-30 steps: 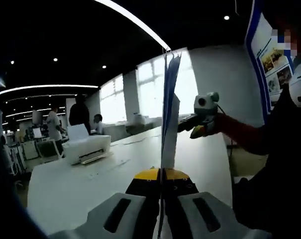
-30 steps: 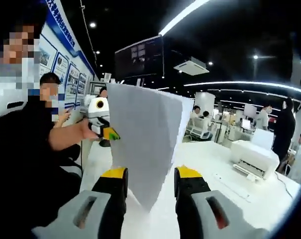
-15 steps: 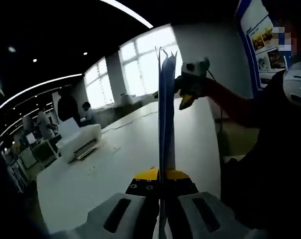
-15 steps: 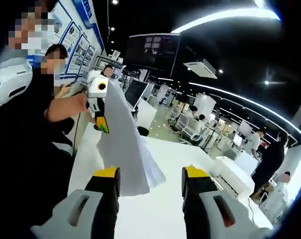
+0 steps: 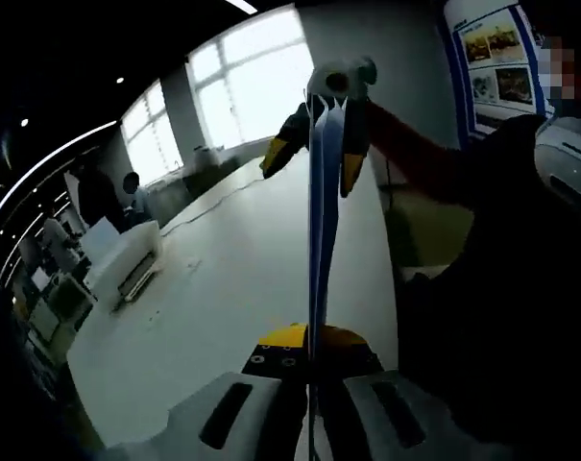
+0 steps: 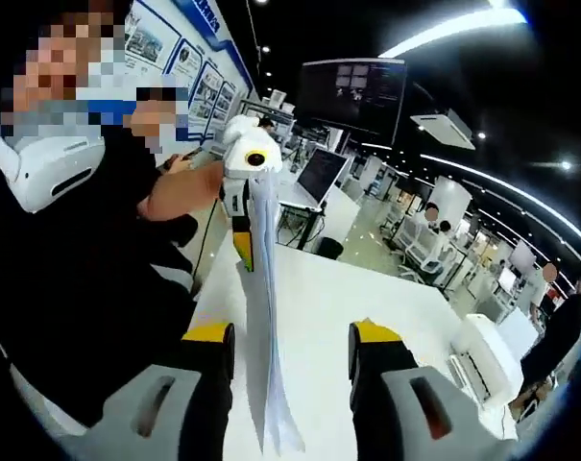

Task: Organize the stack of printing papers by aligning and flattening the scattered papers on the table

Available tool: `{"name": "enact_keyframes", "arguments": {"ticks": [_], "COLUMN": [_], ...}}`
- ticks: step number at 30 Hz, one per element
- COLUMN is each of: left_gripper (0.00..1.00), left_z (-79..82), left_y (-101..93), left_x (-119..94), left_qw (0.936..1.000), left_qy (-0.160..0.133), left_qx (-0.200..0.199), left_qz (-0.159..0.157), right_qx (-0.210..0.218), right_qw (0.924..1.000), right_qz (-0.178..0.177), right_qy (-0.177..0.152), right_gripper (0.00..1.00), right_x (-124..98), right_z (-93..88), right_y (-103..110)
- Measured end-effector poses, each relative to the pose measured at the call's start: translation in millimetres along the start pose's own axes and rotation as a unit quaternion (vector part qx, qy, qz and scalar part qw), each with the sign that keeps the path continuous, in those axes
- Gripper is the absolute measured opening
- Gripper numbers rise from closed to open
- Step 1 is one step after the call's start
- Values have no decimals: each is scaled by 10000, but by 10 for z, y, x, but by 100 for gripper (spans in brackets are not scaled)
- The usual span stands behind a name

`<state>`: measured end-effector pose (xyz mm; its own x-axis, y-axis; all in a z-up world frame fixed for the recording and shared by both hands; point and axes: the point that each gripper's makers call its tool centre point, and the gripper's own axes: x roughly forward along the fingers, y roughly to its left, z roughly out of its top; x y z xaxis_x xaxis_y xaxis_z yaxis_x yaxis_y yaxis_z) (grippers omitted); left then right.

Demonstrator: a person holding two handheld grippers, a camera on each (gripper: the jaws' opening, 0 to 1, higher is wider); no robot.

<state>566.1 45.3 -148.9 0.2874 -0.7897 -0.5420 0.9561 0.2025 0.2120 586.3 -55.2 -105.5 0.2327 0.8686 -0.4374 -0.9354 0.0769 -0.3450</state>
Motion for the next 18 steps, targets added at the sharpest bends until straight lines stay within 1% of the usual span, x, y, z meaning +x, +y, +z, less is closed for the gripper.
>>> {"name": "enact_keyframes", "arguments": {"ticks": [1,3,4,5,7,8,9,10,11,12,13,14,16,17,18], "left_gripper": [5,5,5,5,5,5,5,5,5,5,5,5,6,6,6], "left_z": [3,11,14,20,30,32,33,9,-14,-34,-35,-33,1,29,52], "left_y": [-18,-36,-51,-62,-78,-83,-83,-80,-64,-53,-19,-14,-11,16,40], "left_x": [18,43,54,63,76,80,91,95,99,102,109,106,101,101,94], "left_qw": [10000,9999,9999,9998,9997,9997,9996,9995,9995,9995,9998,9999,9997,9994,9989], "left_qy": [35,84,114,128,143,142,140,194,200,196,119,41,-198,-322,-447], "left_qx": [32,58,86,115,137,145,160,160,174,164,163,118,68,84,82], "left_qz": [-26,-57,-82,-105,-151,-164,-163,-165,-156,-158,-88,-100,-161,-111,-69], "right_qx": [-9,7,65,49,152,157,142,335,348,295,287,325,351,370,389], "right_qw": [10000,9994,9984,9977,9951,9939,9913,9899,9891,9896,9900,9910,9929,9940,9944], "right_qz": [74,290,403,505,683,757,1017,1000,1070,1061,1033,964,819,707,689], "right_qy": [50,208,385,459,692,790,827,946,948,924,913,871,790,747,703], "right_gripper": [41,35,31,25,17,2,0,0,0,0,0,0,0,0,0], "right_x": [40,111,146,177,228,249,258,268,283,283,273,266,242,228,199], "right_z": [-5,-38,-91,-118,-209,-250,-265,-296,-289,-276,-270,-254,-232,-225,-219], "right_y": [25,101,149,178,242,273,368,405,442,456,457,434,378,336,318]}}
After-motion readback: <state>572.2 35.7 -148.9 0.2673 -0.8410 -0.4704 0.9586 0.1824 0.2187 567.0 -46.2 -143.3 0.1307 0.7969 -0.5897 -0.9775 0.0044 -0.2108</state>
